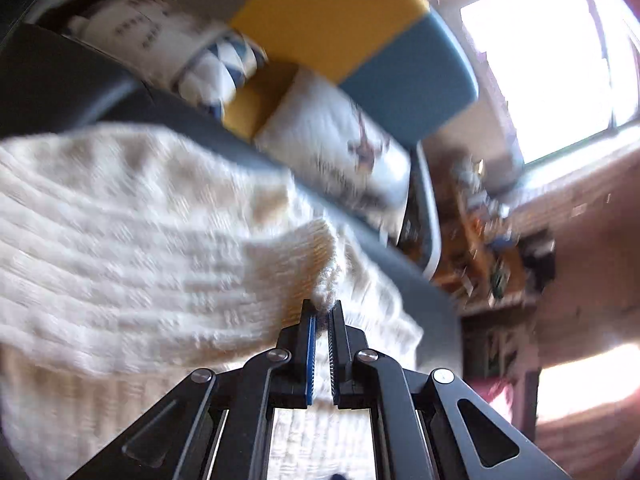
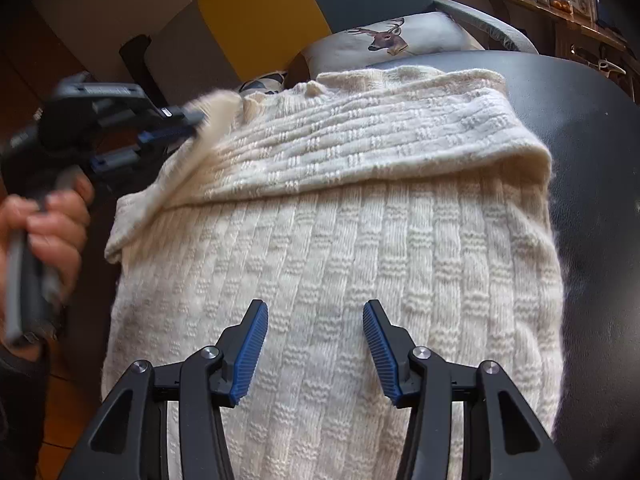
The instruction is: Fold clothes
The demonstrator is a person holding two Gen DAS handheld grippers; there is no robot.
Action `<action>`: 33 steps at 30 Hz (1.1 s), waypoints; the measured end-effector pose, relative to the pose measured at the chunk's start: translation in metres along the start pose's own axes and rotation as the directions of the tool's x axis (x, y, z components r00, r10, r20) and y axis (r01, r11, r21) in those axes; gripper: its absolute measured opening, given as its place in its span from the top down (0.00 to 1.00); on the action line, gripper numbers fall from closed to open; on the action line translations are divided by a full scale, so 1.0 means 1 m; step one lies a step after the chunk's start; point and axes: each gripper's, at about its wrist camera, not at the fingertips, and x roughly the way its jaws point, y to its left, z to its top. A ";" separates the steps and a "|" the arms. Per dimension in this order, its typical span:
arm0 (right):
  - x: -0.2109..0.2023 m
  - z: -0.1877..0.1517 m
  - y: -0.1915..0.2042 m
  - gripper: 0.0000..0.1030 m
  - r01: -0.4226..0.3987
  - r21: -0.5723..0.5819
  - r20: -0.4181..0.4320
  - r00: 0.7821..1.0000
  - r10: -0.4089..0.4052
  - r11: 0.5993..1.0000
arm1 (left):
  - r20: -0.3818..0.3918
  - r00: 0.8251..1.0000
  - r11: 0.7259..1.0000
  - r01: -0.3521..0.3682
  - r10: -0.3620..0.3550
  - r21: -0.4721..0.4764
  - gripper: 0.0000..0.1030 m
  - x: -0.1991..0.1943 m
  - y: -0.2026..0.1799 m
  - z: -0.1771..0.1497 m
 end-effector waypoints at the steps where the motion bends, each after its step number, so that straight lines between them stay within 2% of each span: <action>1: 0.000 0.005 -0.002 0.51 -0.026 0.016 0.004 1.000 0.026 1.000 | -0.025 1.000 1.000 -0.009 0.010 0.016 0.95 0.004 -0.005 -0.013; 4: 0.000 0.024 -0.008 0.51 -0.138 0.093 0.037 0.990 0.135 0.986 | -0.102 0.995 0.999 0.004 -0.001 0.037 0.92 0.023 -0.003 -0.030; 6: 0.004 0.039 -0.012 0.51 -0.241 0.162 0.072 0.970 0.232 0.957 | -0.163 0.986 0.999 0.038 -0.034 0.022 0.85 0.035 0.004 -0.032; 7: 0.009 0.046 -0.013 0.51 -0.279 0.201 0.082 0.960 0.267 0.939 | -0.166 0.985 0.998 0.054 -0.051 0.016 0.78 0.034 0.007 -0.034; 10: 0.032 0.066 -0.015 0.51 -0.352 0.305 0.090 0.936 0.341 0.885 | -0.145 0.984 0.994 0.109 -0.108 0.005 0.76 0.017 0.014 -0.038; 15: 0.076 0.074 -0.016 0.53 -0.436 0.465 0.135 0.895 0.426 0.770 | -0.046 0.989 0.990 0.140 -0.139 0.013 0.70 -0.048 0.043 -0.034; 17: 0.093 0.077 -0.015 0.54 -0.456 0.516 0.151 0.882 0.446 0.725 | -0.010 0.990 0.989 0.140 -0.141 -0.042 0.69 -0.069 0.069 -0.037; 19: 0.103 0.077 -0.010 0.54 -0.451 0.533 0.161 0.885 0.438 0.716 | 0.024 0.989 0.982 0.149 -0.147 -0.117 0.68 -0.088 0.099 -0.042; 23: 0.118 0.086 0.008 0.56 -0.410 0.522 0.142 0.907 0.397 0.748 | 0.076 0.986 0.960 0.160 -0.146 -0.230 0.68 -0.114 0.150 -0.053; 24: 0.123 0.088 0.014 0.61 -0.394 0.512 0.123 0.913 0.389 0.763 | 0.084 0.985 0.954 0.164 -0.148 -0.252 0.68 -0.117 0.161 -0.055; 25: 0.127 0.090 0.020 0.73 -0.368 0.499 0.091 0.923 0.375 0.785 | 0.092 0.984 0.947 0.169 -0.149 -0.272 0.68 -0.120 0.171 -0.057; 26: 0.131 0.092 0.026 0.80 -0.331 0.484 0.047 0.934 0.353 0.810 | 0.099 0.983 0.942 0.174 -0.151 -0.286 0.68 -0.121 0.178 -0.059; 27: 0.132 0.094 0.033 0.95 -0.295 0.462 0.021 0.946 0.323 0.836 | 0.106 0.982 0.937 0.180 -0.155 -0.299 0.68 -0.122 0.184 -0.060; 29: 0.127 0.099 0.047 0.95 -0.226 0.407 0.006 0.970 0.245 0.885 | 0.120 0.977 0.926 0.204 -0.174 -0.318 0.68 -0.124 0.192 -0.062; 33: 0.115 0.117 0.083 0.95 -0.146 0.276 -0.012 0.988 0.156 0.950 | 0.151 0.951 0.862 0.308 -0.270 -0.403 0.66 -0.123 0.205 -0.068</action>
